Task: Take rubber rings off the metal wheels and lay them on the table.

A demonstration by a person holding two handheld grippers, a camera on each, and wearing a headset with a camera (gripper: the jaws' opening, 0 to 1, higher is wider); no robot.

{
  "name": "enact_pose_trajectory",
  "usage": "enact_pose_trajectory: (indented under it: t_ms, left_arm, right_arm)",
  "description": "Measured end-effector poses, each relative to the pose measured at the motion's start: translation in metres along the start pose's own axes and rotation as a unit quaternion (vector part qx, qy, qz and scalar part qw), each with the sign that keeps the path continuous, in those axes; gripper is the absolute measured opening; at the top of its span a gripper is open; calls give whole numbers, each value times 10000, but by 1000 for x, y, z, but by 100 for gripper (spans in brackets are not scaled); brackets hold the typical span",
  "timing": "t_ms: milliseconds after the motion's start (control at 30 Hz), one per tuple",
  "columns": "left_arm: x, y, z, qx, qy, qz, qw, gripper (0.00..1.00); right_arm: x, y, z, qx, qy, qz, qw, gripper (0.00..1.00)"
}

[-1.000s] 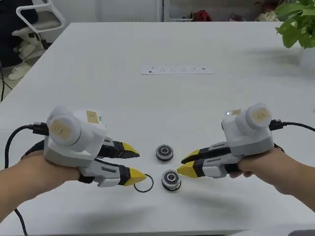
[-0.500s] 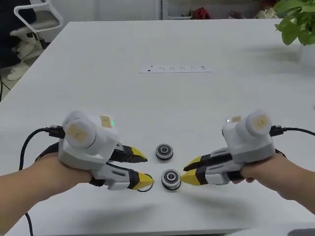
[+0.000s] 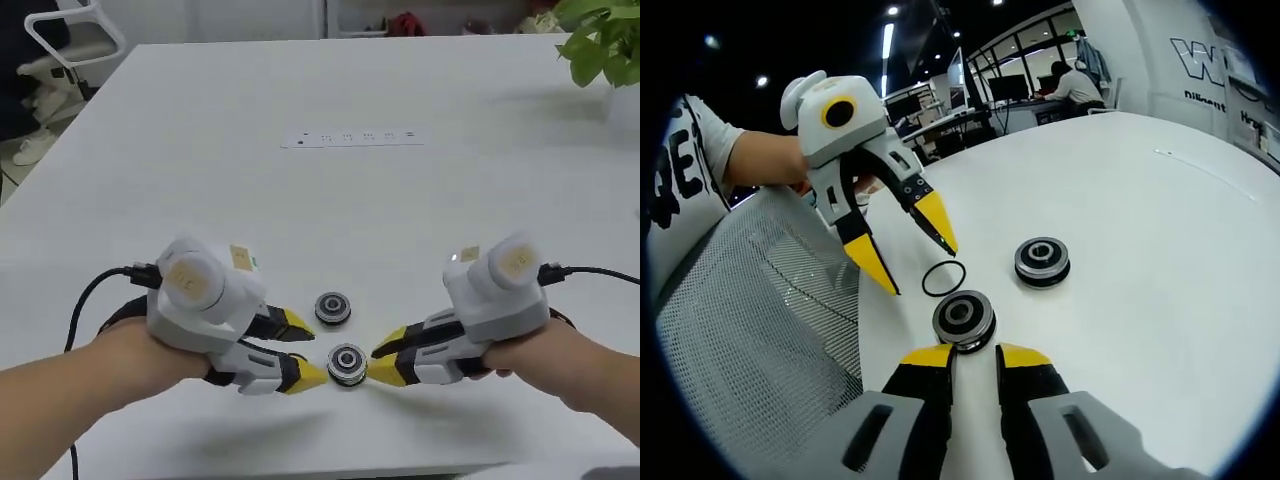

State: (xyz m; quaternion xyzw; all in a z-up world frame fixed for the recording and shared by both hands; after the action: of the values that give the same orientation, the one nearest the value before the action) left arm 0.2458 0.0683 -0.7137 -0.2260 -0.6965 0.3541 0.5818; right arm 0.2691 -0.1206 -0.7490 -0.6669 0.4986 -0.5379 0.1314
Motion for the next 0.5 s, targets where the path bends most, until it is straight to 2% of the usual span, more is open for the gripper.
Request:
enact_pose_trajectory:
  t_ms: [300, 500]
  left_arm:
    - [-10, 0, 0, -5, 57, -67, 10000, 29]
    - [-16, -4, -1, 44, 43, -1, 10000, 26]
  right_arm:
    - [-3, 2, 1, 106, 4, -21, 9999, 11]
    - [-4, 1, 1, 134, 5, -19, 9999, 10]
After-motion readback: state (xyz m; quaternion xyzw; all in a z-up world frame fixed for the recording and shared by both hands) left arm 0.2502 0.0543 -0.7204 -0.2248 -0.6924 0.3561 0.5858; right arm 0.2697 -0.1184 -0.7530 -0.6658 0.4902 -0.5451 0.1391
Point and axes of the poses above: the centre of the closed fingertips' face, and the gripper's own axes: x roughly backward along the fingers, z roughly to its right, y roughly out of its underside, the point moved 10 cm from there along x, roughly backward along the fingers, and after that the axes turned 8 degrees about -x, right-handed, at the moved point
